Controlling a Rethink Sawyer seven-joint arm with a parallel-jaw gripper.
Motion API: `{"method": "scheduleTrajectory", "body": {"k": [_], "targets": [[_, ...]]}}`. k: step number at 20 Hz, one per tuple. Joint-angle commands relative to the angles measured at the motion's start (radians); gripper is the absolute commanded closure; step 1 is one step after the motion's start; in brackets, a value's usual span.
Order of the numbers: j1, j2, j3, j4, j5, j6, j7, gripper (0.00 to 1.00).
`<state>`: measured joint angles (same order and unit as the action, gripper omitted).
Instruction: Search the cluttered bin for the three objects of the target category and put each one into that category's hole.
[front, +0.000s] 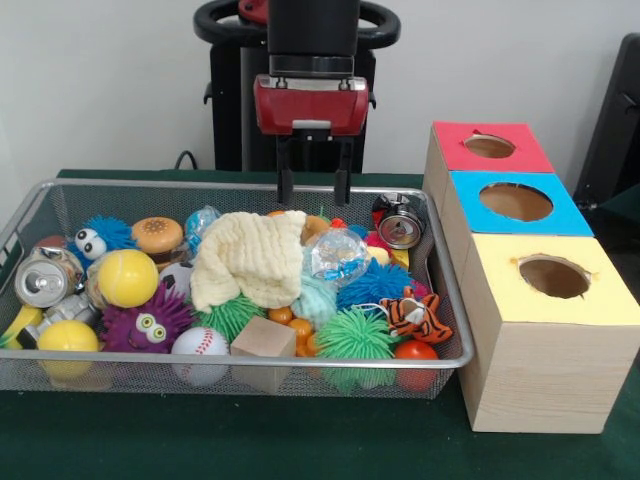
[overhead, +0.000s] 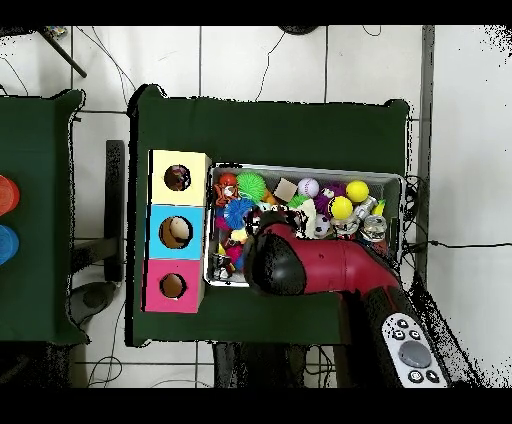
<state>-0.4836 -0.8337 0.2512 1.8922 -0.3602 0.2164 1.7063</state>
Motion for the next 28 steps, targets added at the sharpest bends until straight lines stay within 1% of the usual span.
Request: {"method": "scheduleTrajectory", "body": {"k": [1,5,9,16,28], "targets": [[-0.016,0.008,0.089,0.026,-0.040,0.017,0.016,0.00],[-0.006,0.006,0.087,0.022,-0.035,0.019,0.027,0.00],[-0.008,0.018,0.087,0.011,-0.041,0.016,0.024,0.00],[-0.028,0.012,0.100,0.023,-0.042,0.016,0.018,0.00],[-0.035,0.022,0.103,0.034,-0.054,0.002,0.020,0.00]]}}
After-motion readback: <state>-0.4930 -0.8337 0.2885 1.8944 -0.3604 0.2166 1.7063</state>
